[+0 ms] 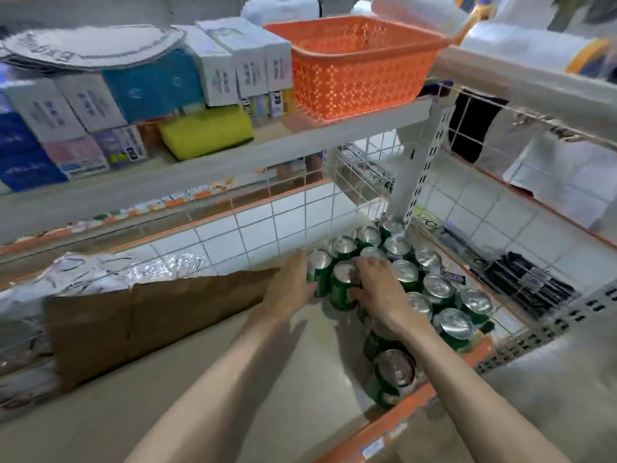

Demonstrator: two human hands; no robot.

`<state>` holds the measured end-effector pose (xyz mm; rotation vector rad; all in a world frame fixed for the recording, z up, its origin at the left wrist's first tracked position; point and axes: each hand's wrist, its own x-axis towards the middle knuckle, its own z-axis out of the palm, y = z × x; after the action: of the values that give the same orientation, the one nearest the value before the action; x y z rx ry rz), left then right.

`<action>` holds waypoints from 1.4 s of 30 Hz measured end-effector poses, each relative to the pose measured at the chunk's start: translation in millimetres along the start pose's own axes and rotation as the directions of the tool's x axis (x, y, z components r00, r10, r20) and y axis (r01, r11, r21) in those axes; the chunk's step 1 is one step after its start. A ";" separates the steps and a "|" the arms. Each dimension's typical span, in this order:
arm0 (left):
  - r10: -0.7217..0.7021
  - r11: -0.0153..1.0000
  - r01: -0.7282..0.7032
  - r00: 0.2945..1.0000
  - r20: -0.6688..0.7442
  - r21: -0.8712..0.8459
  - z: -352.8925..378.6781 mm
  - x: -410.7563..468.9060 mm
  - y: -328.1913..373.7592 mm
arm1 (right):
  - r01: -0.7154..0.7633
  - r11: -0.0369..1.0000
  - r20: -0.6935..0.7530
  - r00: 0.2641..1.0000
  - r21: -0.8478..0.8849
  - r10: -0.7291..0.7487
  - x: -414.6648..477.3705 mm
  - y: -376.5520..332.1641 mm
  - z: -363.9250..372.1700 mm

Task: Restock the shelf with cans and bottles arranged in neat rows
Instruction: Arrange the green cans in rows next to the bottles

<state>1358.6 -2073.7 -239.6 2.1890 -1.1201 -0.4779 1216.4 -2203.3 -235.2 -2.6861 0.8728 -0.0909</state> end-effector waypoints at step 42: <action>-0.348 0.873 0.408 0.905 -0.245 0.267 -204.2 -197.9 -145.2 | 0.258 0.927 0.167 0.936 0.273 -0.309 -33.1 -234.6 39.7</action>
<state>1446.7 -1772.7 -179.7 2.6900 -0.6948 -0.2547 1327.8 -1993.7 -197.9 -2.5102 0.3751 0.0165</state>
